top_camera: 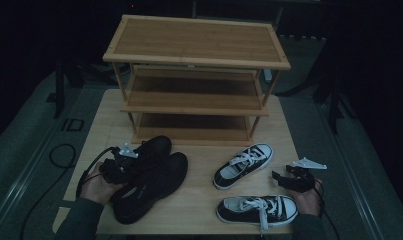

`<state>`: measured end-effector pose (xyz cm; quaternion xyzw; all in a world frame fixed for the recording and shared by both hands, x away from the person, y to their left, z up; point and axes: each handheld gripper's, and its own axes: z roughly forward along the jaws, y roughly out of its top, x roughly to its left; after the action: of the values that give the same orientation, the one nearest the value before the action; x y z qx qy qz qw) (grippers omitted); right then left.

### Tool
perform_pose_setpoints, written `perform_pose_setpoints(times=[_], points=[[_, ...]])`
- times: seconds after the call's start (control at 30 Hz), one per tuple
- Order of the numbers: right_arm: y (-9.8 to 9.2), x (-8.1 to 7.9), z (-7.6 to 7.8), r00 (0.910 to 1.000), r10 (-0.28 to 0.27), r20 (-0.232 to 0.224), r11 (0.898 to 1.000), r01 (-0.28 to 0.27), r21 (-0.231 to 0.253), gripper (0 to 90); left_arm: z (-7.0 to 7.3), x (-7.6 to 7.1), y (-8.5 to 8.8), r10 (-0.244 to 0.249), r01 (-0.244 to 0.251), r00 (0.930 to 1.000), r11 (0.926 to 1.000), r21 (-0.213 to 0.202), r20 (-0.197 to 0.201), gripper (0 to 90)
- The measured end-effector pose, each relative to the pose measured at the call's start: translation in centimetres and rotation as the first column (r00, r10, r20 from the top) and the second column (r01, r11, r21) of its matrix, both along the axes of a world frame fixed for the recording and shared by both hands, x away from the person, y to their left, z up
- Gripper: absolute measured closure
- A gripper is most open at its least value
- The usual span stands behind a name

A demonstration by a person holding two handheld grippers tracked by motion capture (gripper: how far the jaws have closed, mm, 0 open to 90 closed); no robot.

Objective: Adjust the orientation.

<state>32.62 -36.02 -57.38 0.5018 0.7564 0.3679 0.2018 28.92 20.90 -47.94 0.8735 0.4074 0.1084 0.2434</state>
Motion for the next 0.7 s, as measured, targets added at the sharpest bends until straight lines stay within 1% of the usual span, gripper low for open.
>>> perform_pose_setpoints(times=[0.23, 0.47, 0.7], points=[[-0.01, 0.0, 0.0, 1.0, 0.0, 0.0, 1.0, 0.0, 0.0, 28.1, 0.11, 0.01, -0.09, 0.002, -0.002, 1.0, 1.0, 0.003, 0.002, 85.6], [-0.01, 0.0, 0.0, 1.0, 0.0, 0.0, 1.0, 0.0, 0.001, 28.1, 0.16, -0.02, 0.01, 0.012, -0.012, 0.9999, 0.9999, -0.009, 0.001, 85.6], [-0.01, 0.0, 0.0, 1.0, 0.0, 0.0, 1.0, 0.0, 0.001, 28.1, 0.55, -0.05, -0.03, 0.016, -0.016, 0.9998, 0.9999, -0.004, 0.012, 85.6]])
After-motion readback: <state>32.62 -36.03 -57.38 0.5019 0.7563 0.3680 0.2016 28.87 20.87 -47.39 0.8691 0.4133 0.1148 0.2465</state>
